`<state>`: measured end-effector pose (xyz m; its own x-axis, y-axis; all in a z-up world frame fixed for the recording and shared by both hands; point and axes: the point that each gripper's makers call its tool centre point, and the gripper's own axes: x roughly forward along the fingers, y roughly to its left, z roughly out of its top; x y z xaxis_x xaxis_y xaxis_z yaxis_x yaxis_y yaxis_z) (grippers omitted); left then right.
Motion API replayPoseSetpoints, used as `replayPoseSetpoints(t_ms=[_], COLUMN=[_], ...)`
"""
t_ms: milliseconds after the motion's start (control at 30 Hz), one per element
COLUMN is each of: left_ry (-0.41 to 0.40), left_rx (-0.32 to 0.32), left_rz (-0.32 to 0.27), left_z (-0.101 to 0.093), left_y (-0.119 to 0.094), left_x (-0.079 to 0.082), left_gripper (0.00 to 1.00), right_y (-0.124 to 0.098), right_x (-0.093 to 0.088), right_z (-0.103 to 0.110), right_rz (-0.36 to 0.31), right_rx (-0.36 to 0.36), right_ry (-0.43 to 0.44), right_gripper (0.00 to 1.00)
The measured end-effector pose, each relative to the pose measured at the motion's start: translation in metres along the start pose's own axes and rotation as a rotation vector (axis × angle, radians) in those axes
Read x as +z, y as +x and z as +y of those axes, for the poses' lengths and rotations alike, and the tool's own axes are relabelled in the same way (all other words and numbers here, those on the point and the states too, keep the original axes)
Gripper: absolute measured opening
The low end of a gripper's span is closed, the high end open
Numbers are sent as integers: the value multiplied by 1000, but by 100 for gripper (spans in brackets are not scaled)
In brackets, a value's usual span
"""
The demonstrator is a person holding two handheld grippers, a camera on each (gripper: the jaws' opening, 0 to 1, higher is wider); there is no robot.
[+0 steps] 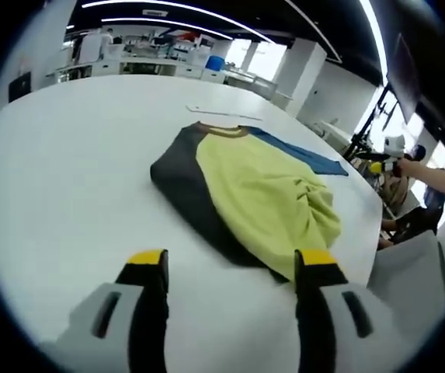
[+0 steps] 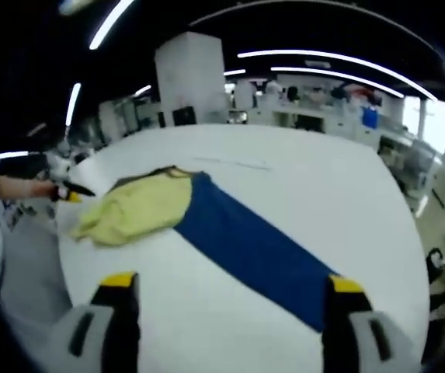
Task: Fold the garment on the visible template until the final outline fits inside the template.
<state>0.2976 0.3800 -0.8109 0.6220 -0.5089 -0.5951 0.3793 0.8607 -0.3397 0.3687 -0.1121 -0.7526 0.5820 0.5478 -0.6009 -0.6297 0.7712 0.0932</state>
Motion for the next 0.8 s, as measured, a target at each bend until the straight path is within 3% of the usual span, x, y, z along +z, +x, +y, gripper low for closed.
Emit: replayPoseSetpoints(t_ms=[200,300,467,633,800], left_ry=[-28,-61,-93,-130,-147], left_rx=[6,15,42,55,63], left_rz=[4,-2,-6,-3,0], left_z=[1,4,12,19,17], left_y=[6,10,18,28,33], left_x=[-3,-6,-9,-12,-14], left_gripper=[54,47,31,26,13], right_y=[-1,-1,1,1,0], right_x=[3,5,2,3,4], right_z=[23,37,33,39,38], right_rz=[-12,-21,-23,-19,-29], right_rx=[42,58,73,74,72], right_ry=[-16,-18,-14,-14,-9], right_gripper=[99,99,99,96,95])
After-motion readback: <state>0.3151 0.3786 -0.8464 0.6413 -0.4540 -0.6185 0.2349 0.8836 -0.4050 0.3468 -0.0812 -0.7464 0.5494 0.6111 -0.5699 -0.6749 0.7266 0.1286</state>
